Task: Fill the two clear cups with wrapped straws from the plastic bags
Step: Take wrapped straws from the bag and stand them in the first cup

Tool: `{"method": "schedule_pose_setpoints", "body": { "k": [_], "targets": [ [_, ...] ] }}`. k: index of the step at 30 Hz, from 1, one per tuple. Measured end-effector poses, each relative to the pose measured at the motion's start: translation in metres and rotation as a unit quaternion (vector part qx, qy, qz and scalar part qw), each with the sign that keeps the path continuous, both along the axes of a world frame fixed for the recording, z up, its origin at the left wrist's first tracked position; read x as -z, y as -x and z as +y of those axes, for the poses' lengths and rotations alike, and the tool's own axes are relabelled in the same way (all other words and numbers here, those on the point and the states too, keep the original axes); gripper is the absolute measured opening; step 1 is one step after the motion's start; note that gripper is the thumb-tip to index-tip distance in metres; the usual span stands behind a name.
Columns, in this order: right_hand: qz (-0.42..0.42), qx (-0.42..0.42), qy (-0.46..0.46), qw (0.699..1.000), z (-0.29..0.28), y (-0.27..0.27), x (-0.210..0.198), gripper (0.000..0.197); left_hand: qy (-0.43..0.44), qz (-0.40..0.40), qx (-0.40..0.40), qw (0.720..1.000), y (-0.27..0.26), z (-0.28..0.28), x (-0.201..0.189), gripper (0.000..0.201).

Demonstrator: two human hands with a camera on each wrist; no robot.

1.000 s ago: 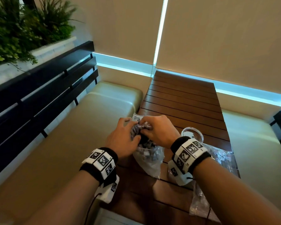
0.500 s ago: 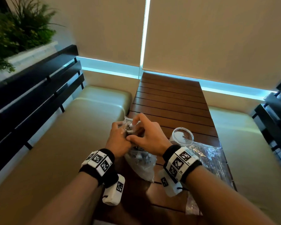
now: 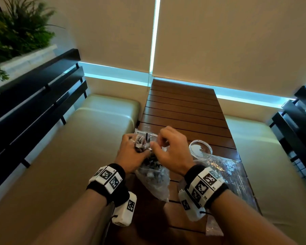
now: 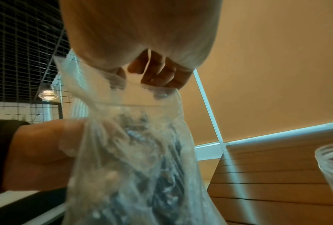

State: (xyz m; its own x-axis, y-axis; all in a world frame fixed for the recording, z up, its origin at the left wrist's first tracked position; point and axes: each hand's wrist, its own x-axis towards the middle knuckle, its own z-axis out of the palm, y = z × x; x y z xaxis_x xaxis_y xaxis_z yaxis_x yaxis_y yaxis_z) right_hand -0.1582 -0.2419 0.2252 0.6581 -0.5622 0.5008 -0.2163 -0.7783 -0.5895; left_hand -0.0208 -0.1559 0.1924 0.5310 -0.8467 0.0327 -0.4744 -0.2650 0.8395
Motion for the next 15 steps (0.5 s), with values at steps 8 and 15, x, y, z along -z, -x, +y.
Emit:
{"method": "schedule_pose_setpoints", "body": {
  "k": [8, 15],
  "targets": [
    [0.183, -0.046, -0.087, 0.978, -0.001, -0.026, -0.010, 0.046, 0.029, 0.007, 0.039, 0.999, 0.002, -0.003, 0.003, 0.040],
    [0.052, -0.055, -0.118, 0.990, 0.008, -0.012, -0.006, 0.028, 0.040, -0.014, 0.042, 0.998, 0.000, -0.001, 0.003, 0.037]
  ]
}}
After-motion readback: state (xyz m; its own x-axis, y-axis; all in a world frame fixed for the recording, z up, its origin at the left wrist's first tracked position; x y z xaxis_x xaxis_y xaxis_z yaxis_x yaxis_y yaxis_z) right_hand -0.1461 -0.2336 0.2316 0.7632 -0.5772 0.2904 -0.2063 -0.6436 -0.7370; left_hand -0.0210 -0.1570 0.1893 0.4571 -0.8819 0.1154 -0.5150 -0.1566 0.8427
